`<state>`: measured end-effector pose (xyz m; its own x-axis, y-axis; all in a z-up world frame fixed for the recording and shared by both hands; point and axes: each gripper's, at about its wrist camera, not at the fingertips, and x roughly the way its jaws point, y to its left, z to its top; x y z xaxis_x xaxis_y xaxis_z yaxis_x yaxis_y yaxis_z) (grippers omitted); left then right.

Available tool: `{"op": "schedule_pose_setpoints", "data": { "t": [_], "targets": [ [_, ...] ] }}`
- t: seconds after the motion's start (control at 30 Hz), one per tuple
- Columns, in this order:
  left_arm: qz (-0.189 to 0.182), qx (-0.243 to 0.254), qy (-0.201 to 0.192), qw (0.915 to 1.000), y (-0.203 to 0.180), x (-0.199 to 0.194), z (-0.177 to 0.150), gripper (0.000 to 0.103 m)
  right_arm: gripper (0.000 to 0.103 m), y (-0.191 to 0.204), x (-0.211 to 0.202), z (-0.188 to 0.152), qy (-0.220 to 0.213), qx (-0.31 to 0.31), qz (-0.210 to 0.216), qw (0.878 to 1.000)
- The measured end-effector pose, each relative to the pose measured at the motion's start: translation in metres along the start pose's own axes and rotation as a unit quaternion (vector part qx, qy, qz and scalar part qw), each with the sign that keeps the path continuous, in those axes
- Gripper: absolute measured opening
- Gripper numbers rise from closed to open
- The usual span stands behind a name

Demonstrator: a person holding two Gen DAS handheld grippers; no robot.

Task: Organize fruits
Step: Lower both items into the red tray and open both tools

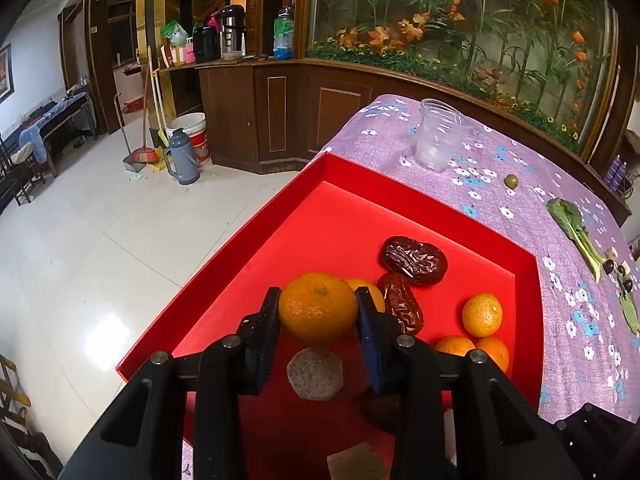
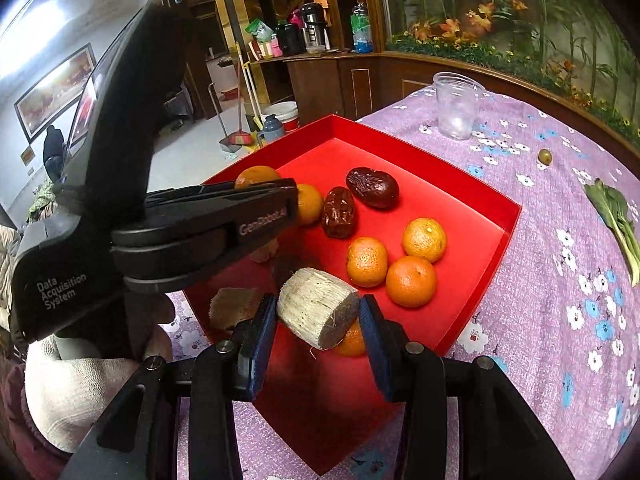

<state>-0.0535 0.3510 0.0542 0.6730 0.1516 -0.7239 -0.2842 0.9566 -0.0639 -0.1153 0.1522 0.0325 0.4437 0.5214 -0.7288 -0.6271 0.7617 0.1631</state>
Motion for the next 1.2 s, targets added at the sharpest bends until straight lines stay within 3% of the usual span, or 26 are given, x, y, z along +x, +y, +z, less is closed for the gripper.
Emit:
{"op": "schedule_pose_setpoints", "data": {
  "t": [0.7, 0.97, 1.2],
  "targets": [
    [0.004, 0.008, -0.056, 0.9984, 0.001, -0.017, 0.006, 0.035, 0.047, 0.018, -0.002, -0.007, -0.008, -0.046, 0.018, 0.999],
    [0.017, 0.004, -0.03, 0.9994, 0.006, -0.001, 0.011, 0.035, 0.047, 0.01, -0.001, -0.006, -0.02, -0.05, -0.041, 0.998],
    [0.0, 0.016, -0.019, 0.9997, -0.005, 0.006, 0.011, 0.035, 0.047, 0.01, 0.001, -0.005, -0.02, -0.048, -0.035, 0.998]
  ]
}}
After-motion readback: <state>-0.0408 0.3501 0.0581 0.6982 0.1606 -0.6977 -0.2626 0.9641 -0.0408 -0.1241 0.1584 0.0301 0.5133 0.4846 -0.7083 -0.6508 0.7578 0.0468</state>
